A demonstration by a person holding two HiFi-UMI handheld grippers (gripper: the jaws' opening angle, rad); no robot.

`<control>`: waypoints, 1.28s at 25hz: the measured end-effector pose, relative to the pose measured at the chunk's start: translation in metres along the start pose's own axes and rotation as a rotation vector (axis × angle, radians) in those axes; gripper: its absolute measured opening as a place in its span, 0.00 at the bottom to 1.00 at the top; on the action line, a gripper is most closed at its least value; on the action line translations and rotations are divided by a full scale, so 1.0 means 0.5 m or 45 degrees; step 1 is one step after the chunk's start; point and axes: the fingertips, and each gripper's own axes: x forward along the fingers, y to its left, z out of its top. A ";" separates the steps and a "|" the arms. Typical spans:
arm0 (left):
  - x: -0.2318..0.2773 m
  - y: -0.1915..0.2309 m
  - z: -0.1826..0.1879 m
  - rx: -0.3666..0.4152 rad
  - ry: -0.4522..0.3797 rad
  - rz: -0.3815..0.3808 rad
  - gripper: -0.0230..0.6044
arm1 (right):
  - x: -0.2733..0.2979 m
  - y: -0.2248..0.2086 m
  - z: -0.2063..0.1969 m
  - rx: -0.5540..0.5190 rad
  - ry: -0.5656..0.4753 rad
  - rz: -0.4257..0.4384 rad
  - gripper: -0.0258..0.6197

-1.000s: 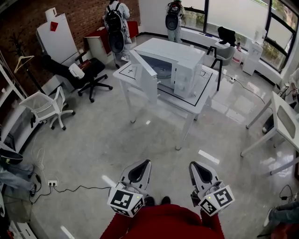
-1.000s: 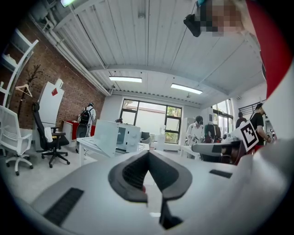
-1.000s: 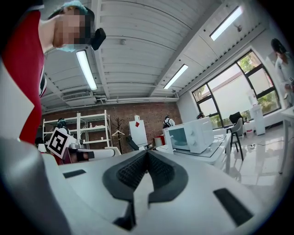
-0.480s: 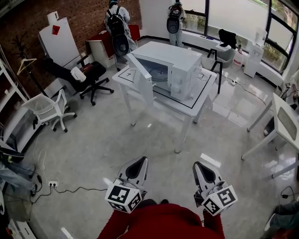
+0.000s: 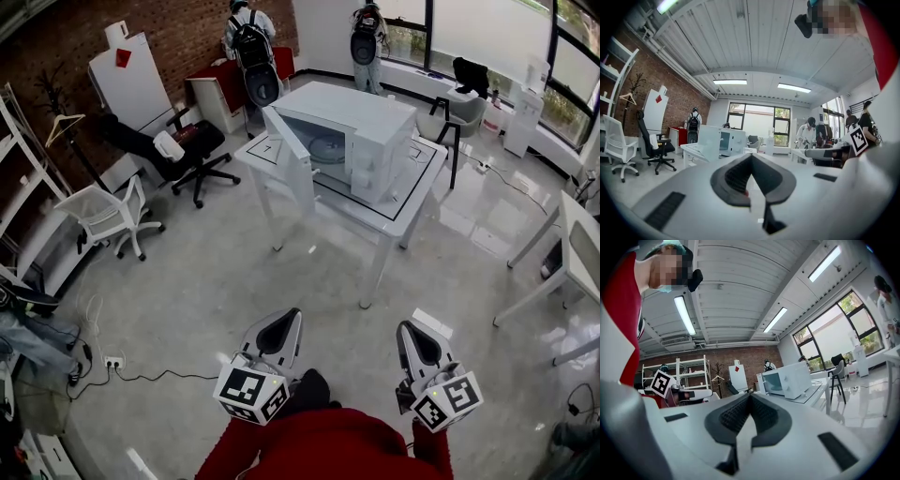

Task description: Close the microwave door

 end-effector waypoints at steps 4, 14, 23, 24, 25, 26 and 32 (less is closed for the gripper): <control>0.018 0.009 0.002 0.027 0.006 0.007 0.05 | 0.018 -0.004 -0.005 0.008 0.015 0.011 0.06; 0.110 0.080 -0.010 0.055 0.038 0.009 0.05 | 0.112 -0.041 -0.011 0.005 0.060 0.011 0.06; 0.230 0.197 0.019 0.020 0.031 0.041 0.05 | 0.248 -0.114 0.020 -0.008 0.067 -0.028 0.06; 0.244 0.208 0.022 0.016 0.033 0.038 0.05 | 0.264 -0.123 0.025 -0.010 0.068 -0.034 0.06; 0.257 0.220 0.025 0.012 0.037 0.036 0.05 | 0.281 -0.131 0.030 -0.013 0.071 -0.041 0.06; 0.269 0.232 0.027 0.008 0.040 0.034 0.05 | 0.297 -0.139 0.036 -0.015 0.071 -0.048 0.06; 0.340 0.281 0.024 0.044 0.063 -0.002 0.05 | 0.359 -0.181 0.054 -0.040 0.049 -0.106 0.06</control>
